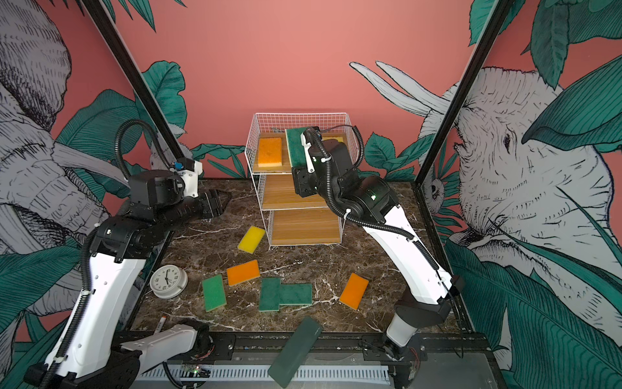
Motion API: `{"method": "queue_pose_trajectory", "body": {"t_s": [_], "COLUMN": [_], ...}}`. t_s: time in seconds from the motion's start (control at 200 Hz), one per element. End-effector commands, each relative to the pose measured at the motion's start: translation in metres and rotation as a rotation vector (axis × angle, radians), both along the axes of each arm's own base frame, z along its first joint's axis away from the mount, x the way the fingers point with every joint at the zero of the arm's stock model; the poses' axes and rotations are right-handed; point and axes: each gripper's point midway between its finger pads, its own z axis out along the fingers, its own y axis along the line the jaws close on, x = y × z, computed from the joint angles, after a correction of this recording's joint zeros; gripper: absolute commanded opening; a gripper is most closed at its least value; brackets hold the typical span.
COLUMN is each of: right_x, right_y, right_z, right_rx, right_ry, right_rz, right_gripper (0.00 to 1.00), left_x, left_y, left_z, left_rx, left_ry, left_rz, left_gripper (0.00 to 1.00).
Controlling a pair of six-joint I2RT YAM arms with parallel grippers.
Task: Arrange cleaning sponges on a shelf
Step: Place the cleaning sponge at the shelf.
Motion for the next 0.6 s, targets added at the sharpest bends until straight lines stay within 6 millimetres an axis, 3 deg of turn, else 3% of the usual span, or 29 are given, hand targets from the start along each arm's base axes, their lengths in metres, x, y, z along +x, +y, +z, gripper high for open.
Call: {"method": "queue_pose_trajectory", "body": {"t_s": [0.0,0.275,0.595], "right_x": [0.01,0.022,0.026], "right_y": [0.002,0.006,0.0], "right_z": [0.011,0.0,0.001], "right_rx": [0.051,0.045,0.06], "right_ry": [-0.055,-0.057,-0.07], "right_rz": [-0.026,-0.051,-0.085], "right_gripper": [0.65,0.65,0.65], "left_x": [-0.002,-0.003,0.0], "left_y": [0.001,0.004,0.002], "left_z": [0.014,0.009,0.012], "left_rx": [-0.026,-0.013,-0.039], "left_ry": [-0.041,-0.034,-0.043], "left_rz": [0.004,0.015,0.017], "left_gripper": [0.61,0.61,0.61]}}
